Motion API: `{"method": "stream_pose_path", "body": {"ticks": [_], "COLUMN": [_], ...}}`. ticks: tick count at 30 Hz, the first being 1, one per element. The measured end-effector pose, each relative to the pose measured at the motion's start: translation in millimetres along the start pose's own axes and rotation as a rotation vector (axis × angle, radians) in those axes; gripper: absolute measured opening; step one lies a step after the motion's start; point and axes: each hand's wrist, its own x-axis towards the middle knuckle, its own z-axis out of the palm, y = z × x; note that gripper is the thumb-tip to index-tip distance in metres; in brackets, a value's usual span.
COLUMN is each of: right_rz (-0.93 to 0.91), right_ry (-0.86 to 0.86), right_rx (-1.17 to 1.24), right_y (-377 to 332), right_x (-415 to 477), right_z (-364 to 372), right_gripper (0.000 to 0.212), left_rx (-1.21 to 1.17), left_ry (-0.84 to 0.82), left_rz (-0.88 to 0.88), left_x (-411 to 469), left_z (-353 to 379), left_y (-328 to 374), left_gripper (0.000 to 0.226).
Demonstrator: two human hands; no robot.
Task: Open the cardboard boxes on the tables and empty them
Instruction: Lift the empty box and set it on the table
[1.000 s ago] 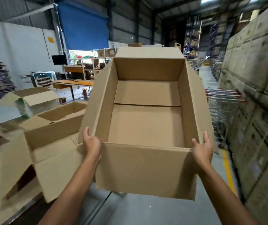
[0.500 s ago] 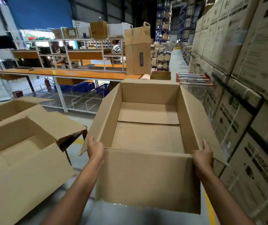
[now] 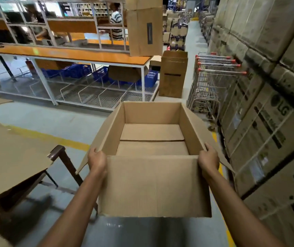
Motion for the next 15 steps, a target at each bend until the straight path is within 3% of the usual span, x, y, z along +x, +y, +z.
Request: {"method": "stream_pose_path", "body": {"ticks": [8, 15], "right_rz": [0.015, -0.111], "right_ry": [-0.118, -0.247], "right_rx": [-0.053, -0.138], "right_y": [-40, -115], "right_x": [108, 234], "right_z": [109, 234], "right_gripper": [0.056, 0.053], "left_rx": [0.029, -0.031], "left_ry": [0.113, 0.253], "left_rz": [-0.027, -0.089], "left_x": [100, 216], "left_z": [57, 119], "left_y": [19, 48], "left_gripper": [0.049, 0.054]}}
